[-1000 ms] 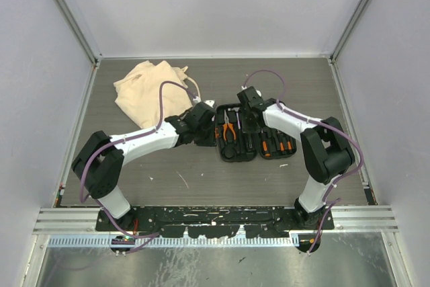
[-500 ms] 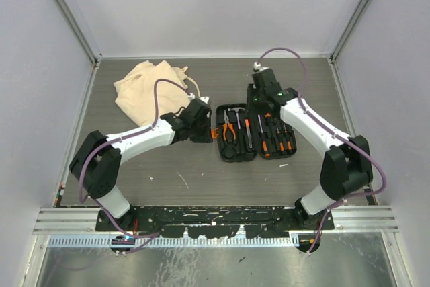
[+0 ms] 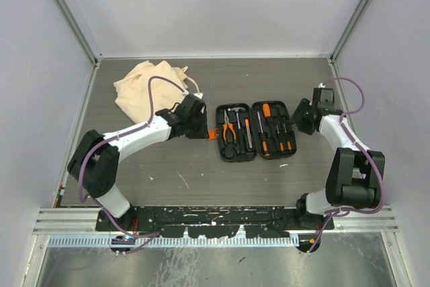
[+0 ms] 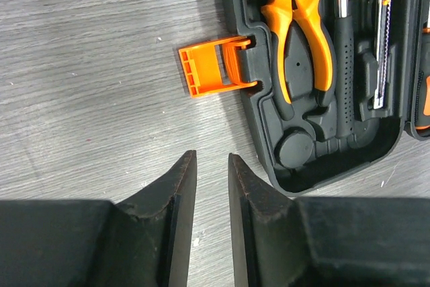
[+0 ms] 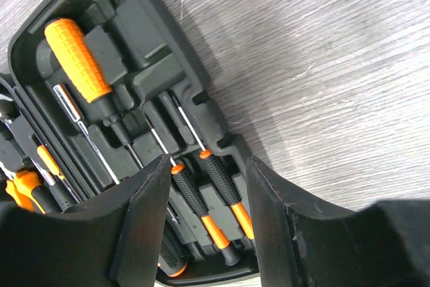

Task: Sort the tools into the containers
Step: Adjust the utility knife in the storage box, then close the storage box at the center of the board.

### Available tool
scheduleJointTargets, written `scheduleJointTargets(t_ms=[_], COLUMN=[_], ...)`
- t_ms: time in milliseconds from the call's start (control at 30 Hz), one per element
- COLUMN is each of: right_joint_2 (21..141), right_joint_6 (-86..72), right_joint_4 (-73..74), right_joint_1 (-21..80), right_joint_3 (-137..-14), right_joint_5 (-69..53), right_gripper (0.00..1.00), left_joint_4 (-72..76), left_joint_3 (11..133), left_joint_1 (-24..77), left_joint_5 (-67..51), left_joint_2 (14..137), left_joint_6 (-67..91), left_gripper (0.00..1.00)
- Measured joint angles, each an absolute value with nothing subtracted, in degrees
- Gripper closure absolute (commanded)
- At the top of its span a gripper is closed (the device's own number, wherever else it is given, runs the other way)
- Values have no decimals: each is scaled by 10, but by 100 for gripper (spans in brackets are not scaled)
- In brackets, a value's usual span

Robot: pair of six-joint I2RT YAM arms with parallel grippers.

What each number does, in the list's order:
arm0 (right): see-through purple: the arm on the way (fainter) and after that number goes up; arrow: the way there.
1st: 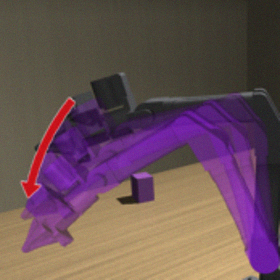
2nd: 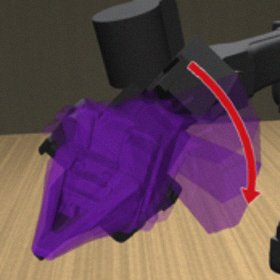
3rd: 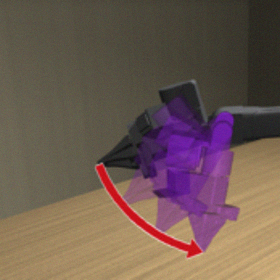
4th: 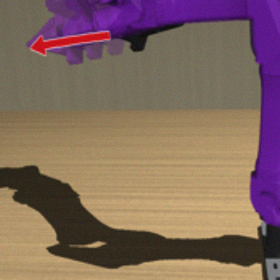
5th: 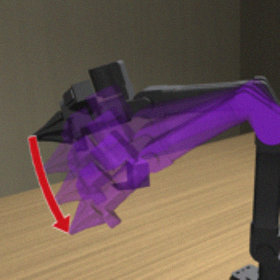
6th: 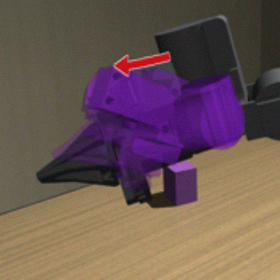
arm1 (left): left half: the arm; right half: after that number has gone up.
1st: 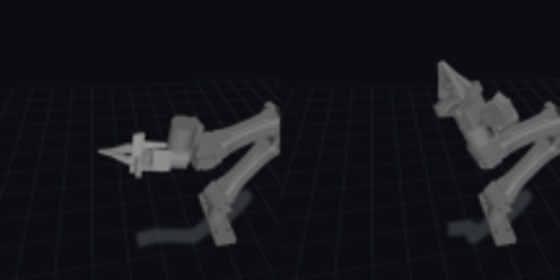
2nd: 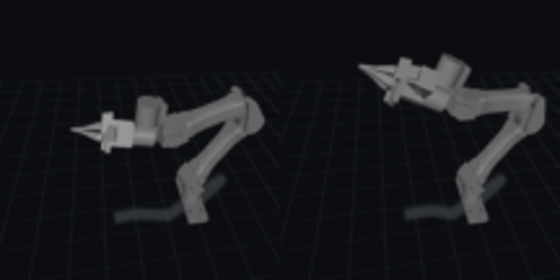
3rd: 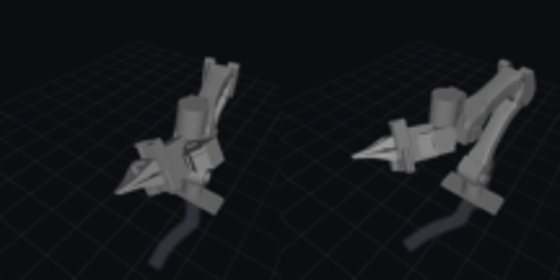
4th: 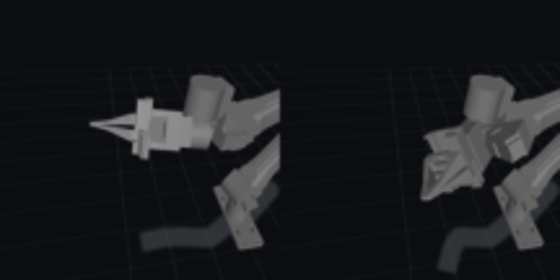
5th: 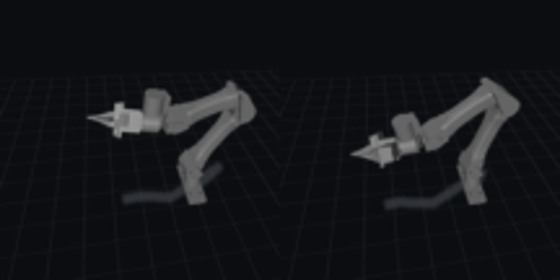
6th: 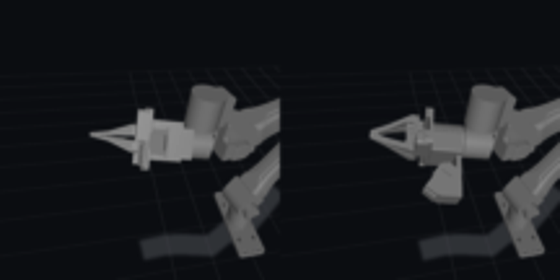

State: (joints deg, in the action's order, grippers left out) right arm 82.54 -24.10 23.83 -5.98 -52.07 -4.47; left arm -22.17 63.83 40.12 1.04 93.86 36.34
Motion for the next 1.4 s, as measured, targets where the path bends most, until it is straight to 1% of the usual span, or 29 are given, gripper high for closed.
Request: scheduleJointTargets(t_ms=[133, 233, 433, 567, 833, 1133, 1300, 1400], right_joint_2=[825, 826, 851, 874, 882, 891, 907, 908], right_joint_6=[-240, -241, -248, -251, -253, -256, -257, -258], right_joint_4=[212, 176, 128, 115, 103, 90, 76, 69], right_joint_1=[-97, -112, -112, -112, -112, -114, -114, -115], right_joint_3=[-504, -489, -474, -474, -472, -467, -467, -463], right_joint_5=[-90, -128, -174, -185, -197, -203, -214, -218], right_gripper=[43, 42, 41, 41, 41, 41, 41, 42], left_joint_4=[-231, -231, -234, -230, -202, -147, -125, -119], left_joint_3=[652, 668, 699, 711, 711, 710, 709, 709], left_joint_1=[401, 401, 401, 395, 376, 365, 362, 358], left_joint_5=[6, 4, 2, -2, -38, -80, -95, -104], left_joint_2=[942, 950, 983, 1009, 1051, 1067, 1089, 1092], left_joint_6=[361, 359, 352, 353, 369, 395, 403, 410], left_gripper=[67, 68, 69, 69, 67, 68, 69, 73])
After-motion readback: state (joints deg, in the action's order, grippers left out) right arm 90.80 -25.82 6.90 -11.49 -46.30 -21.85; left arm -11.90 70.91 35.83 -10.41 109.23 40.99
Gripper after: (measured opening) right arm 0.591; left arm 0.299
